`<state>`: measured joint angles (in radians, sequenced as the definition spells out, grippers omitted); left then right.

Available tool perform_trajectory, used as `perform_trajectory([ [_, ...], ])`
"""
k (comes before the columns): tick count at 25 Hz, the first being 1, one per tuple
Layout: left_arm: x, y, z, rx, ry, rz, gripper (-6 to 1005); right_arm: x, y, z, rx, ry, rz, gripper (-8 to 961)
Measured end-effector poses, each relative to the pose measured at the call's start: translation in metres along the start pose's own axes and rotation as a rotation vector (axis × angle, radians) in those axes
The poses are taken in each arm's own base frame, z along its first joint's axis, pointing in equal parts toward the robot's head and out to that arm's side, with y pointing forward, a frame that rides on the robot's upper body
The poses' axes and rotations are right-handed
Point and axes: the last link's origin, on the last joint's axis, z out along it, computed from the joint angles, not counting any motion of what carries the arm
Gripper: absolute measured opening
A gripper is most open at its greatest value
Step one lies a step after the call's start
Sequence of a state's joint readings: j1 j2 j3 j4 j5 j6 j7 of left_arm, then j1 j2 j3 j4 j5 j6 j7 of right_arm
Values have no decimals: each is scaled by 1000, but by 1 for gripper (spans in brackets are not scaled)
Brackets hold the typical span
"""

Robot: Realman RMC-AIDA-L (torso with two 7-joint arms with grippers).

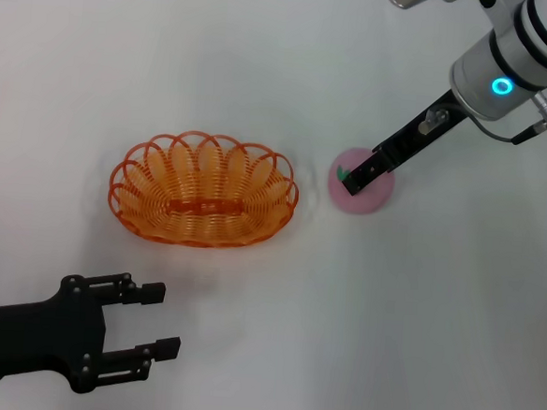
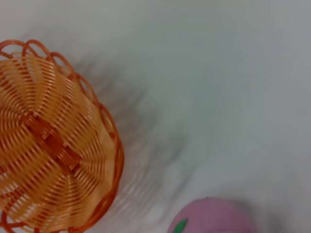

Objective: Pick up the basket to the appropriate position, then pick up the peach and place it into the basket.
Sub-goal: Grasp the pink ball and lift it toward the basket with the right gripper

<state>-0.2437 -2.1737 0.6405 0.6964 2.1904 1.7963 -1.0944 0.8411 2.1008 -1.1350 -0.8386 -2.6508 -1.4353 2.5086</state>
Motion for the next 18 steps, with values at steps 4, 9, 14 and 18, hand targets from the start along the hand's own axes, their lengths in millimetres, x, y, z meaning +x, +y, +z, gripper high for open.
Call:
perform_trajectory([
  [4,0,0,0,-2,-1,1,636,0,1,4,3,11,0,897],
  [9,0,0,1,-3,-1,1,635,-1,3,5,6,18,-17,848],
  [14,0,0,0,-2,-1,1,634,-2,3,3,6,13,-20,657],
  [18,1,-1,0,0,0,-5,633,-1,1,2,6,7,-17,572],
])
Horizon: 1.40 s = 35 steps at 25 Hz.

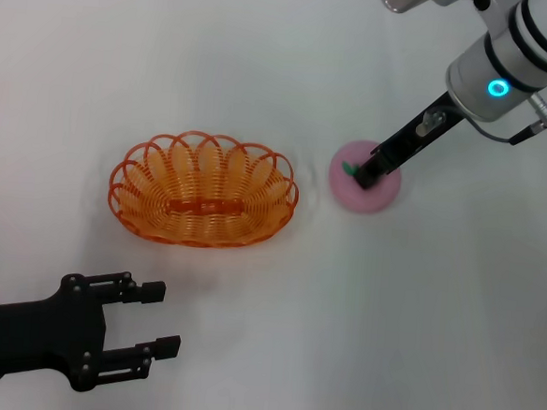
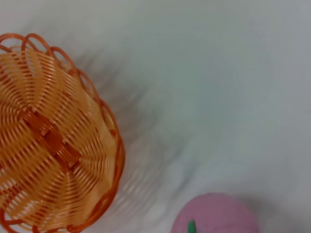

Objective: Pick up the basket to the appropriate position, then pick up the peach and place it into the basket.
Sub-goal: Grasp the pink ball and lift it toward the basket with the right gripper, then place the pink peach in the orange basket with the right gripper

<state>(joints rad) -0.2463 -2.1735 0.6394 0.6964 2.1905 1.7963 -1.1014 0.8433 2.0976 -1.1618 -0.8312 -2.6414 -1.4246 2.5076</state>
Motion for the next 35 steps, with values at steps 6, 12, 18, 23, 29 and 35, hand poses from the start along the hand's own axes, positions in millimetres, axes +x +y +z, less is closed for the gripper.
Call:
perform_trajectory([
  [6,1,-1,0,0,1,-2,631,-2,-4,-18,-3,-40,6,445],
  [12,3,-1,0,-10,7,2,630,-10,-5,-41,-102,-166,17,311],
  [18,5,-2,0,-12,7,5,629,-27,25,-44,-253,-260,-74,236],
  [23,7,-2,0,-17,15,10,628,-39,47,-38,-322,-292,-148,207],
  [29,8,-2,-1,-18,17,15,626,-51,63,-15,-298,-285,-199,207],
  [35,9,-3,-1,-19,16,19,625,-56,69,3,-289,-269,-214,222],
])
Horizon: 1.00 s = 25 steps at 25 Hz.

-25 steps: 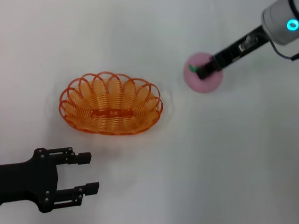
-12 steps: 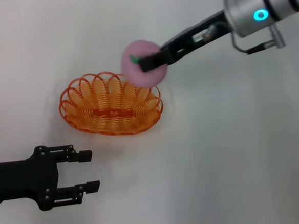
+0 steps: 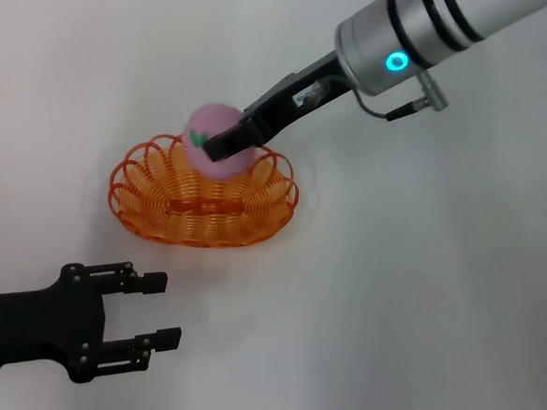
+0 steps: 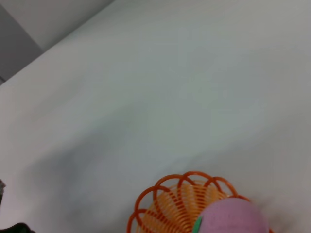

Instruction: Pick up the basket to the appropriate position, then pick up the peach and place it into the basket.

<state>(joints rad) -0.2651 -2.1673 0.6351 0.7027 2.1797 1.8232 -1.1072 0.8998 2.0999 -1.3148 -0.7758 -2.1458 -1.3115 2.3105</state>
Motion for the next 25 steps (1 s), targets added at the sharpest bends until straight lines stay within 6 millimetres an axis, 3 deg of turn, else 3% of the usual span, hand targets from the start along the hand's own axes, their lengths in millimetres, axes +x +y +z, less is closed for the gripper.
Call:
perform_trajectory([
  [1,0,0,0,0,0,0,625,0,1,1,-11,-6,-3,224],
  [6,0,0,0,1,0,0,624,1,1,1,-37,-46,9,436],
  [11,0,-1,0,3,-1,1,622,5,-2,-1,-34,-60,20,690],
  [14,0,-1,0,3,-1,2,622,9,-6,-6,-44,-110,12,912],
  [20,1,-3,-3,21,11,2,620,33,-16,-37,-115,-379,-22,950],
  [25,2,-3,-3,24,13,3,619,76,-24,-63,-109,-528,-82,949],
])
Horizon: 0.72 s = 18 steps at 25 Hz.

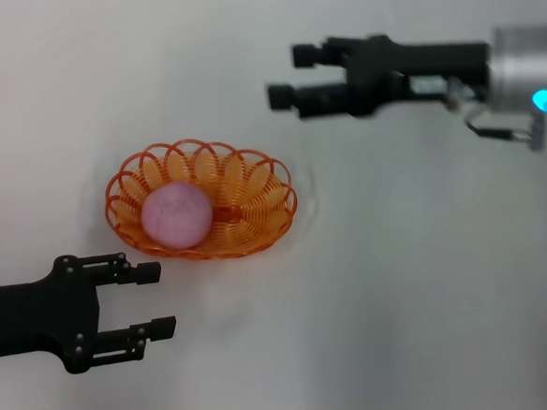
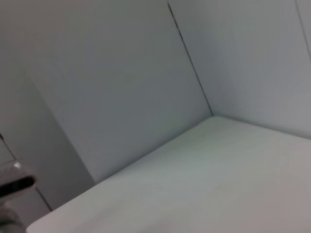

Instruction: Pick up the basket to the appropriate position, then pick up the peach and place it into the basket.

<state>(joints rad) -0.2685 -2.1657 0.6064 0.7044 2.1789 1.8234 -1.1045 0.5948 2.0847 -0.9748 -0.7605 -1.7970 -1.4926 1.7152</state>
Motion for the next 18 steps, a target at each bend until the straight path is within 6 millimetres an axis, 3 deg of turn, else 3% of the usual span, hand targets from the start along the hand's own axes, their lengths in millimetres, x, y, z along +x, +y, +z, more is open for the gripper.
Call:
perform_trajectory([
  [5,0,0,-1,2,-1,1,618,45,20,-26,-61,-16,-145,949],
  [12,-1,0,-4,25,11,-5,616,102,31,-39,-53,13,-143,950],
  [18,-6,1,-4,29,-3,-6,615,129,35,-50,3,9,-143,950],
])
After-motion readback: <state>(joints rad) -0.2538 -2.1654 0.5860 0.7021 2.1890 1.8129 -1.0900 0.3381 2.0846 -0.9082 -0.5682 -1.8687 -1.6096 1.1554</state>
